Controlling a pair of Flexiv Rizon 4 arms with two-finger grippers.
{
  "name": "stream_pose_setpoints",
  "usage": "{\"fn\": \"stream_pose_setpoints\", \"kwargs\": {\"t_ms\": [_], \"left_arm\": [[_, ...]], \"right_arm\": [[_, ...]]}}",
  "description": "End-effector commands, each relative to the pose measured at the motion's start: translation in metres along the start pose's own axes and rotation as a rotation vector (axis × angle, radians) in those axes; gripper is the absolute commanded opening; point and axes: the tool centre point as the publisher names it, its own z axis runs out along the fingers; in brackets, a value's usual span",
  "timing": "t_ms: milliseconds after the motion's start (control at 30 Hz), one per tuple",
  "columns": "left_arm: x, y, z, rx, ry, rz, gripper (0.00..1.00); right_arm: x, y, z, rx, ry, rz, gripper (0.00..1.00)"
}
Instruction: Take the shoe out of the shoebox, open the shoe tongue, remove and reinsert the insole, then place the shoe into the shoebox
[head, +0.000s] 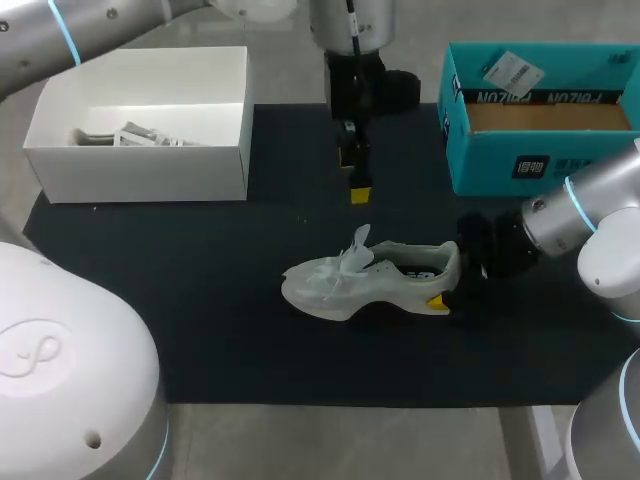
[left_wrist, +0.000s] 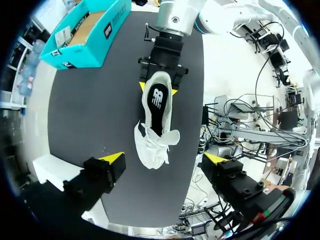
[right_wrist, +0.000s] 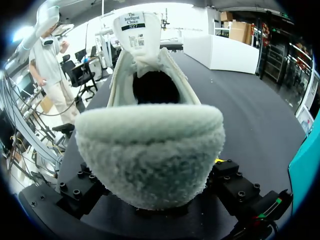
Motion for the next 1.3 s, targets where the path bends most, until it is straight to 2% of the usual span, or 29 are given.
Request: {"fn": "stream_pose_setpoints", "kwargs": {"t_ms": [33,433,667,700,733,767,800,833,1000,1033,1067,1300], "left_arm": [[0.008,0.005,0.005,0.11,-0.124,0.065,1.0],[0.008,0.005,0.005,0.11,-0.124,0.065,1.0],[0.008,-0.005,0.023,0.115,-0.138,0.07,1.0],[0.008,-0.007,0.025,0.118,-0.154,0.073,0.79],[0.008,-0.01,0.026,0.133,-0.16,0.069,0.54],[0.008,-0.013,0.026,0.152,-0.154,0.063,0.35],[0.007,-0.015,0.028,0.154,-0.167,0.058,0.1],[0.006,-0.017,0.03,0.158,-0.183,0.058,0.0],[0.008,-0.026,0.044,0.163,-0.187,0.038,0.0],[0.01,-0.028,0.045,0.159,-0.193,0.023,0.0],[0.014,-0.029,0.042,0.165,-0.151,0.018,0.0],[0.014,-0.029,0.042,0.165,-0.151,0.018,0.0]], "right_arm": [[-0.002,-0.004,0.009,0.003,-0.003,0.001,0.0],[-0.002,-0.004,0.009,0.003,-0.003,0.001,0.01],[-0.002,-0.004,0.009,0.003,-0.003,0.001,0.02],[-0.002,-0.004,0.009,0.003,-0.003,0.001,0.01],[-0.002,-0.004,0.009,0.003,-0.003,0.001,0.01],[-0.002,-0.004,0.009,0.003,-0.003,0.001,0.01],[-0.002,-0.004,0.009,0.003,-0.003,0.001,0.01],[-0.002,-0.004,0.009,0.003,-0.003,0.001,0.01],[-0.002,-0.004,0.009,0.003,-0.003,0.001,0.01],[-0.002,-0.004,0.009,0.003,-0.003,0.001,0.01],[-0.002,-0.004,0.009,0.003,-0.003,0.001,0.01],[-0.002,-0.004,0.009,0.003,-0.003,0.001,0.01]]}}
